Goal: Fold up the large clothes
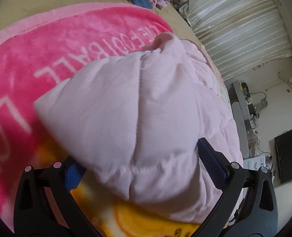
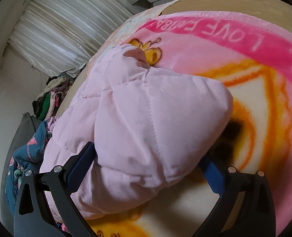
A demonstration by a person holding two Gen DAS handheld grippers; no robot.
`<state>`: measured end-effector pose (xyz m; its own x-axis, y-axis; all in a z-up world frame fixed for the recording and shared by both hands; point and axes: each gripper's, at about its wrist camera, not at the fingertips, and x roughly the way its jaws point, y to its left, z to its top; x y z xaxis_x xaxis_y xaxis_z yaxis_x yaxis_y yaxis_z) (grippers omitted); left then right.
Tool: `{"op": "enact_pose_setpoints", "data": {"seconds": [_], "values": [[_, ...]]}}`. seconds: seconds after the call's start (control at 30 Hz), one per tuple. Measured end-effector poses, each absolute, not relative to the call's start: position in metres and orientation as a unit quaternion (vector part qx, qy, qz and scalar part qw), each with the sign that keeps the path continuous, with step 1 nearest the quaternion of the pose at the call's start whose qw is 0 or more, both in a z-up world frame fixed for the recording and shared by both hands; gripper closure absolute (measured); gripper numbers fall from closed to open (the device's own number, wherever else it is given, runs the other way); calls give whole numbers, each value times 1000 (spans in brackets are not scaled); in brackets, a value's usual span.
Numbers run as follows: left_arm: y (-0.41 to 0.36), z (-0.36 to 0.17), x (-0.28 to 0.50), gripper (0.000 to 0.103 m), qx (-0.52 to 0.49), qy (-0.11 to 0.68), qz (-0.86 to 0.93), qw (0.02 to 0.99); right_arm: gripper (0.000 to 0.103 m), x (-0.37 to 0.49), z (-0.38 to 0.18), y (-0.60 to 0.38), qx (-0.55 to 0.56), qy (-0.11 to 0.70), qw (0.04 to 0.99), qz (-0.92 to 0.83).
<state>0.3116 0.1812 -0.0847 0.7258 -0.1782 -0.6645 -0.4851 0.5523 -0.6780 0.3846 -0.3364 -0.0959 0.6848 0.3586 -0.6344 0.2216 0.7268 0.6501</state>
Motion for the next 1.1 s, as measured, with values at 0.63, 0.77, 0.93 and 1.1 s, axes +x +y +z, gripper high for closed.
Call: {"op": "enact_pose_setpoints", "data": {"seconds": [0.63, 0.77, 0.93, 1.1], "values": [[158, -61, 336, 36, -349, 334, 110, 869, 58, 405, -90, -323, 313, 371, 869, 98], [143, -44, 341, 56, -279, 329, 111, 895, 68, 408, -77, -309, 248, 369, 890, 101], [133, -31, 345, 66, -222, 323, 108, 913, 73, 408, -61, -293, 162, 360, 913, 103], [125, -16, 340, 73, -177, 316, 103, 926, 78, 402, -40, -277, 91, 340, 930, 104]]}}
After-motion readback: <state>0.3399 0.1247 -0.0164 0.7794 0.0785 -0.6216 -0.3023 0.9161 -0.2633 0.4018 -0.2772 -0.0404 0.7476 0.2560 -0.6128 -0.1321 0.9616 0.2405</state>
